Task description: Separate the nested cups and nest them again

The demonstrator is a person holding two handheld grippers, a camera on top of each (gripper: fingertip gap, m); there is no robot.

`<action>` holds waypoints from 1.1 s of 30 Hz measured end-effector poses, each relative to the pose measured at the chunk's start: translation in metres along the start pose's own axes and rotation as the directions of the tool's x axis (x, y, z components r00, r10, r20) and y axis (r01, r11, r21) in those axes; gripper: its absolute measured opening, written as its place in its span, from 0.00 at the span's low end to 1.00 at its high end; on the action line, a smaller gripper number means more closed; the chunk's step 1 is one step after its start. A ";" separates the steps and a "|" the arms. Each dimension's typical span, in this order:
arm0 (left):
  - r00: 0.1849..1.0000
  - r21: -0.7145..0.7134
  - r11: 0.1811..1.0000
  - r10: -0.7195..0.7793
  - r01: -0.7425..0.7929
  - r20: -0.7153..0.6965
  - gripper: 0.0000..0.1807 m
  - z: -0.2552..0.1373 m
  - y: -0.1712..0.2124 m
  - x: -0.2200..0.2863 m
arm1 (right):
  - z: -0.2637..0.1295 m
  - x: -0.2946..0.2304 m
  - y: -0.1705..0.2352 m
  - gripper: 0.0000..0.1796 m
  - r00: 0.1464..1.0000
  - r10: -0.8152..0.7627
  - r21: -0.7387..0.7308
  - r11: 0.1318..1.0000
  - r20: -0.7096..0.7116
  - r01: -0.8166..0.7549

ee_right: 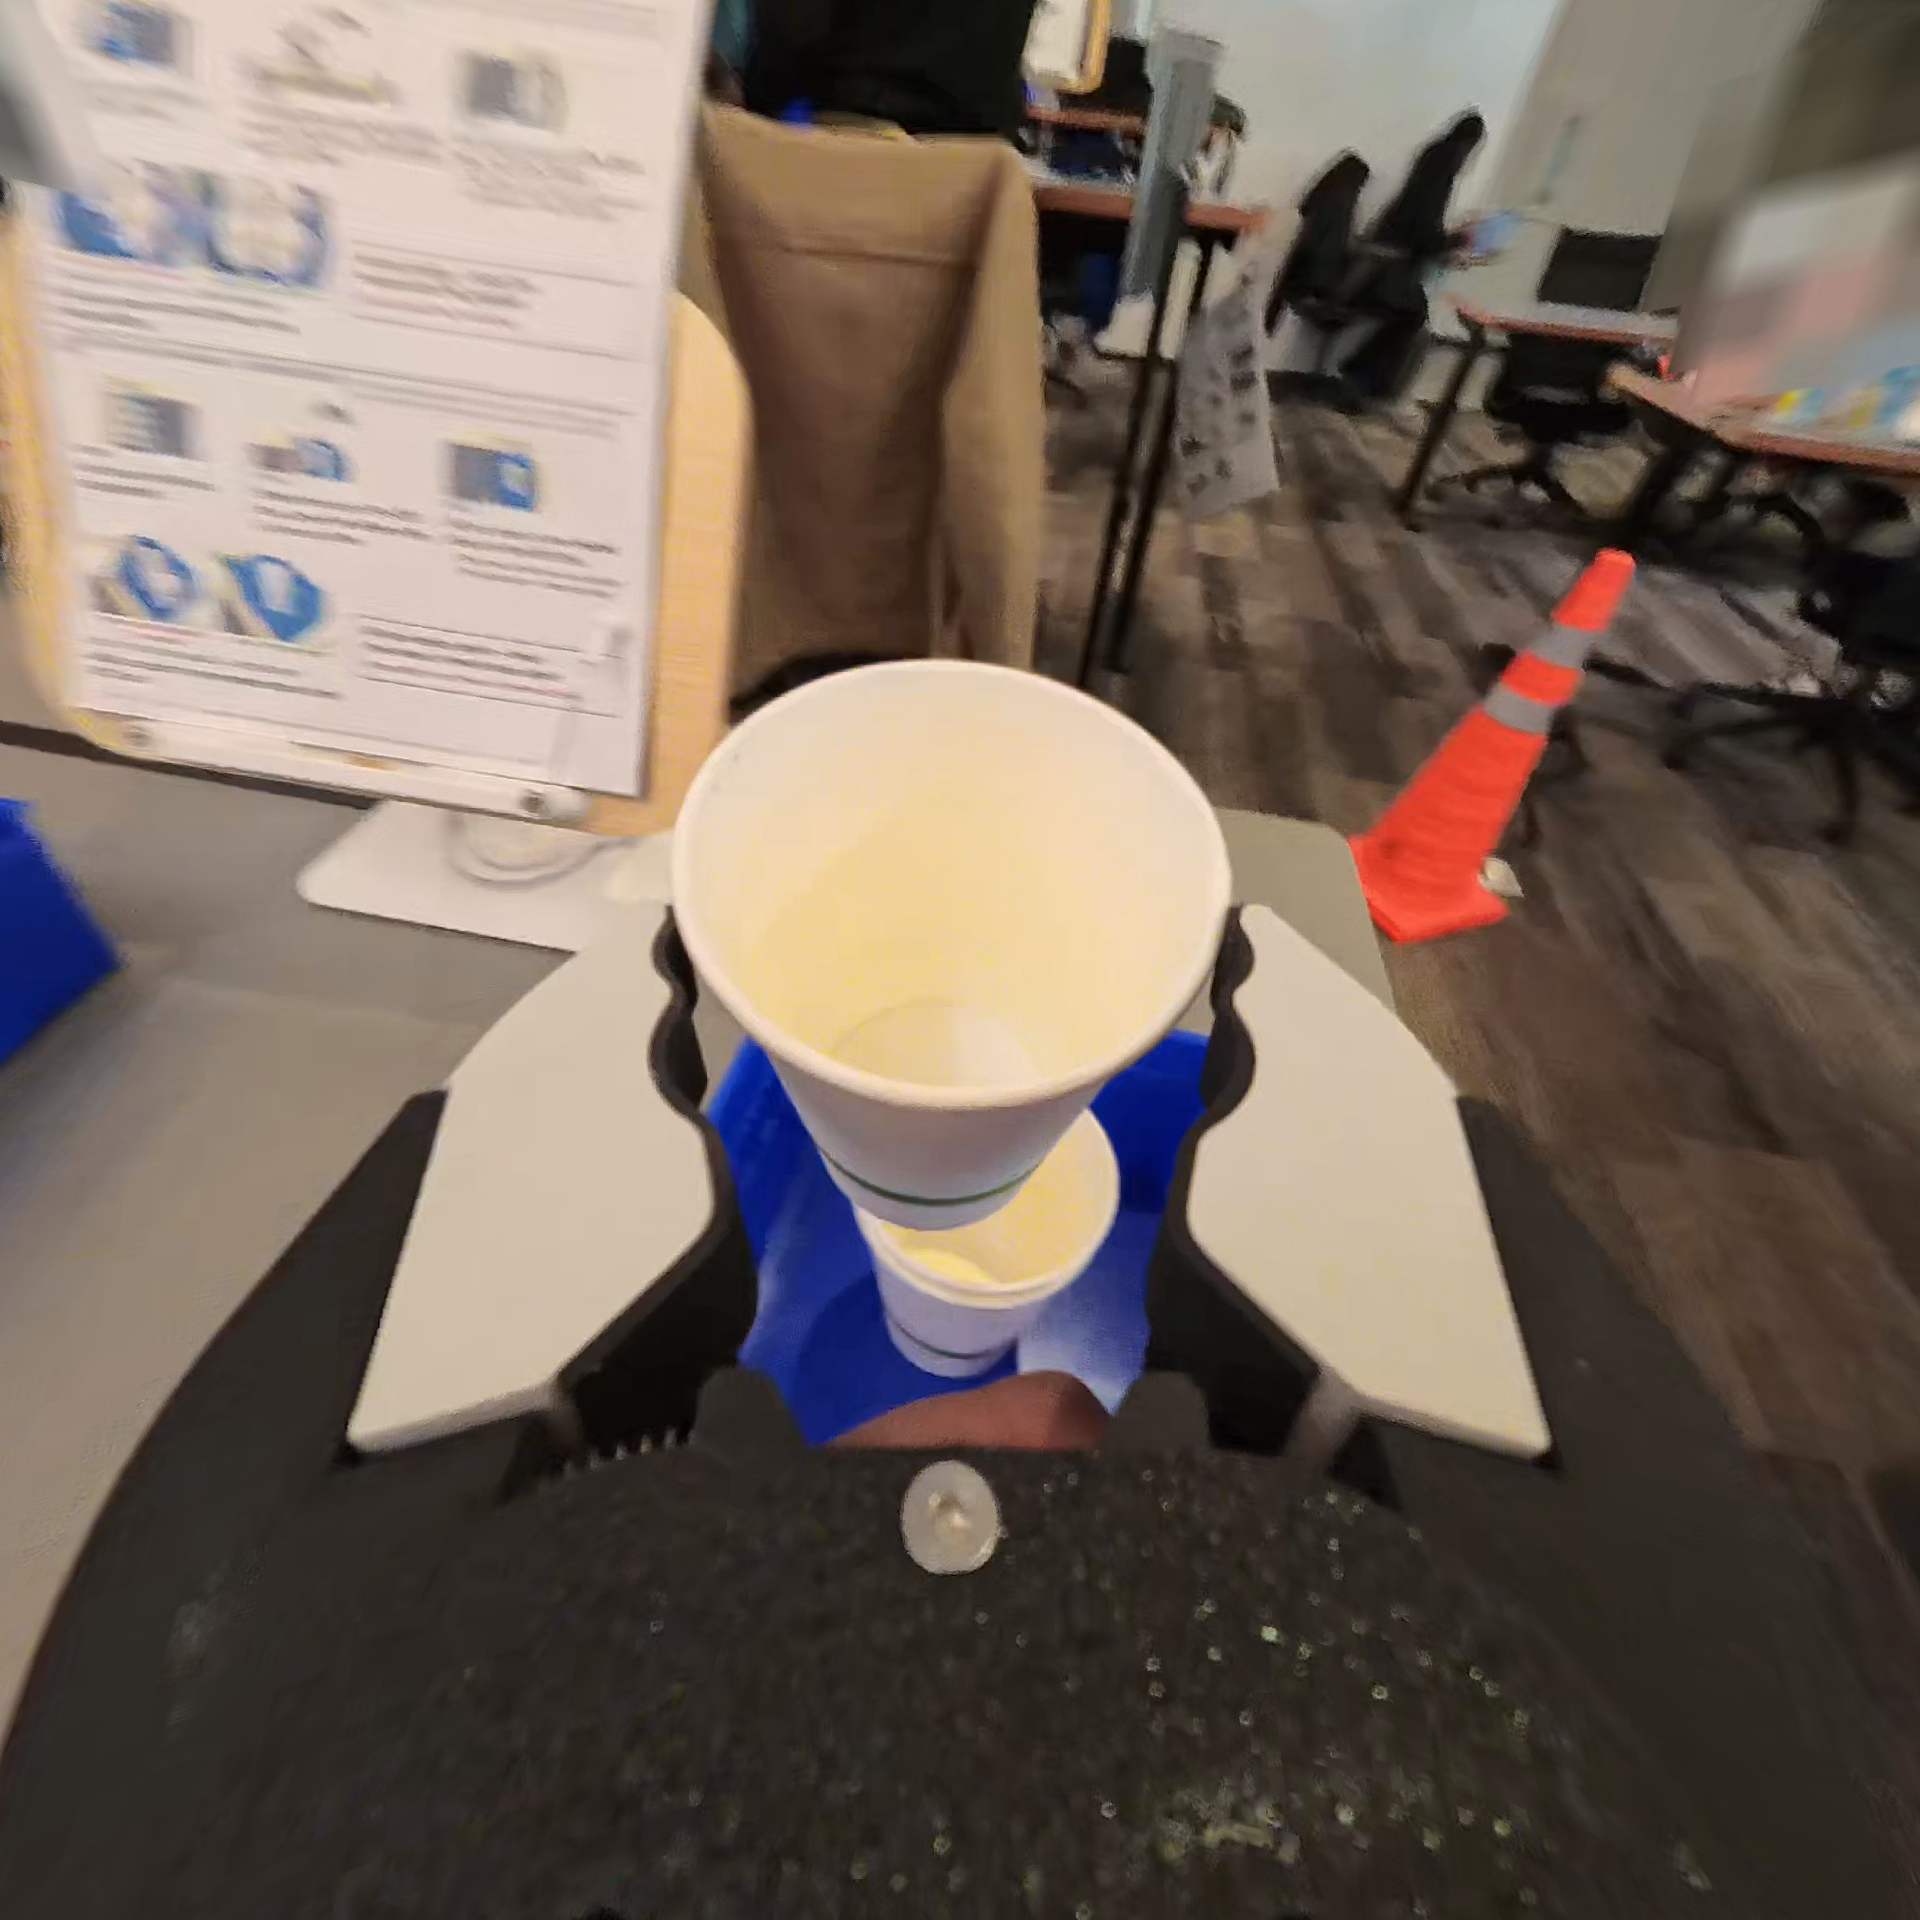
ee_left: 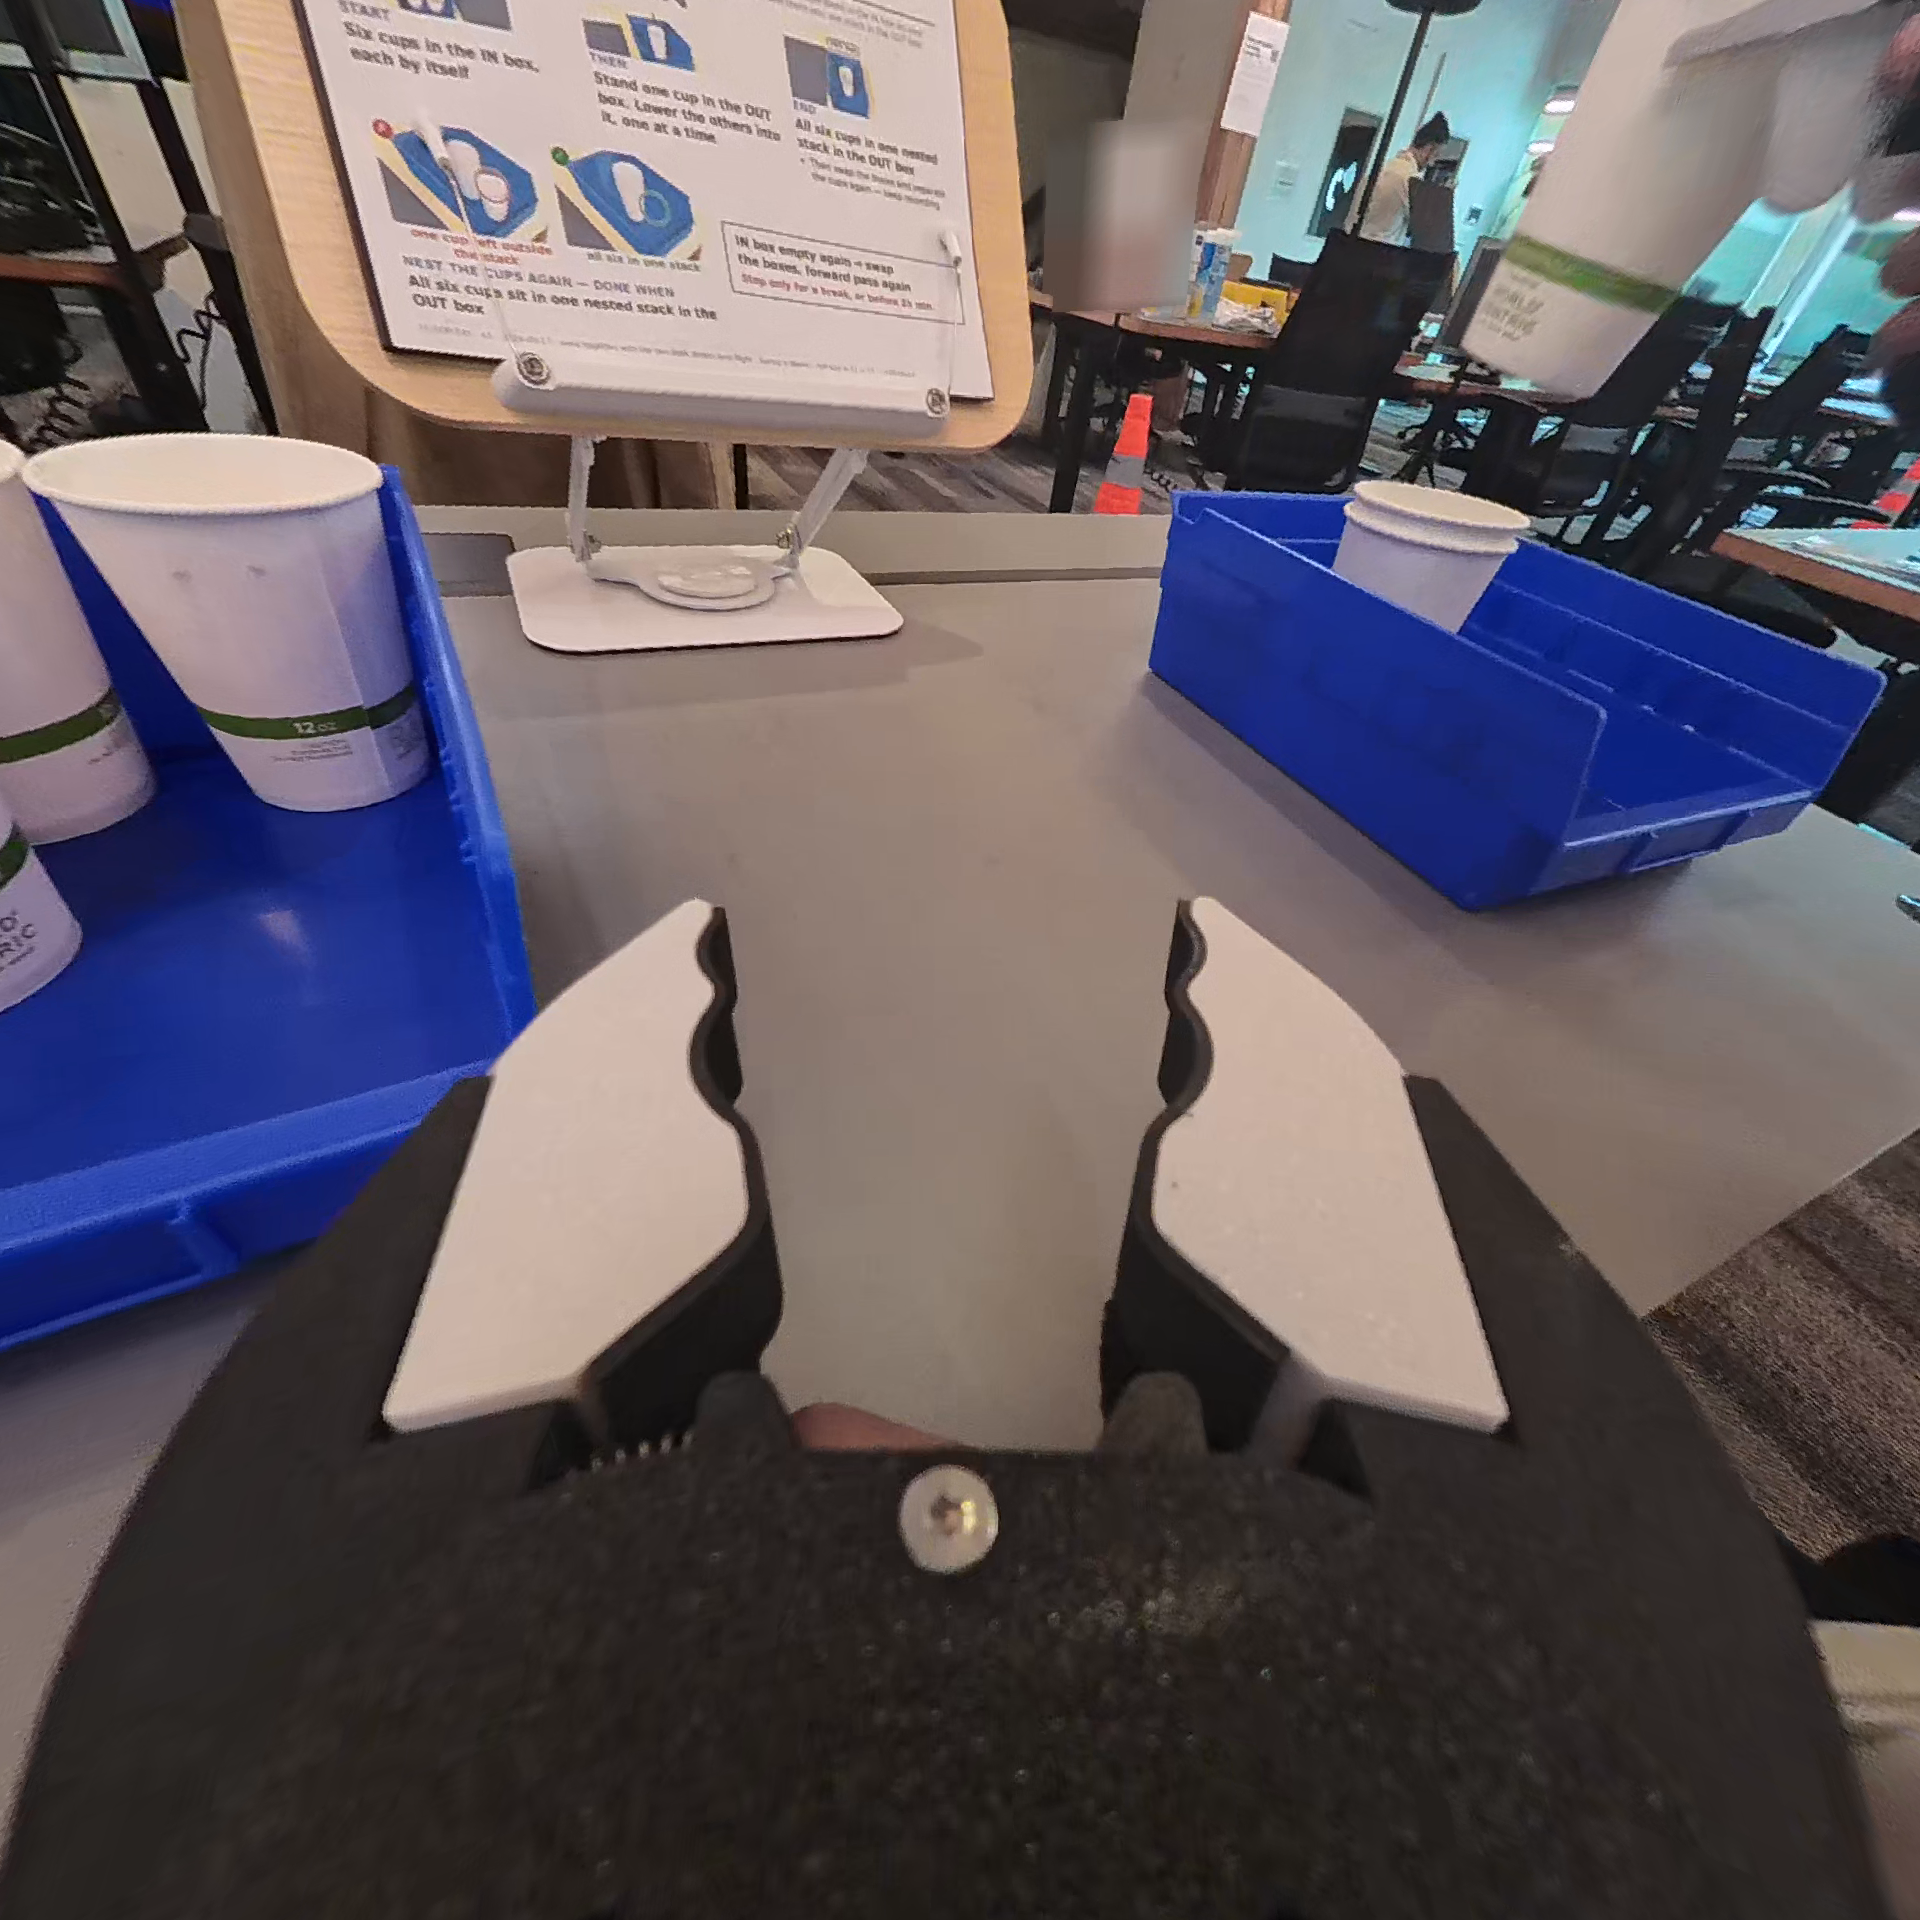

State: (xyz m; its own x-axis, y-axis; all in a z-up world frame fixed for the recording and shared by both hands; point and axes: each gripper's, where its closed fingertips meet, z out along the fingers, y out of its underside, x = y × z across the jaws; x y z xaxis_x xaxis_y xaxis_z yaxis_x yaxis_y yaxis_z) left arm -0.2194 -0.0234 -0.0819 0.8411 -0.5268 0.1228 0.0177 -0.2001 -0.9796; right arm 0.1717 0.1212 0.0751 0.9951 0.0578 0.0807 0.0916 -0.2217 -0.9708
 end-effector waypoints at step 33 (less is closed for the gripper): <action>0.999 -0.089 0.996 -0.022 0.020 -0.025 0.44 0.002 0.016 0.004 | 0.030 0.009 0.138 0.55 0.993 -0.105 -0.305 0.945 0.056 0.117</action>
State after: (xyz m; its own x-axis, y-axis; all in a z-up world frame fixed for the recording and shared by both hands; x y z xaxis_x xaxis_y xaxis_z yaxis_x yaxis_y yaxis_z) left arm -0.2148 -0.0265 -0.0974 0.8268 -0.5427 0.1481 -0.0140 -0.2831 -0.9590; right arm 0.1917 0.1203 -0.0647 0.9762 0.1356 0.1693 0.2149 -0.4992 -0.8394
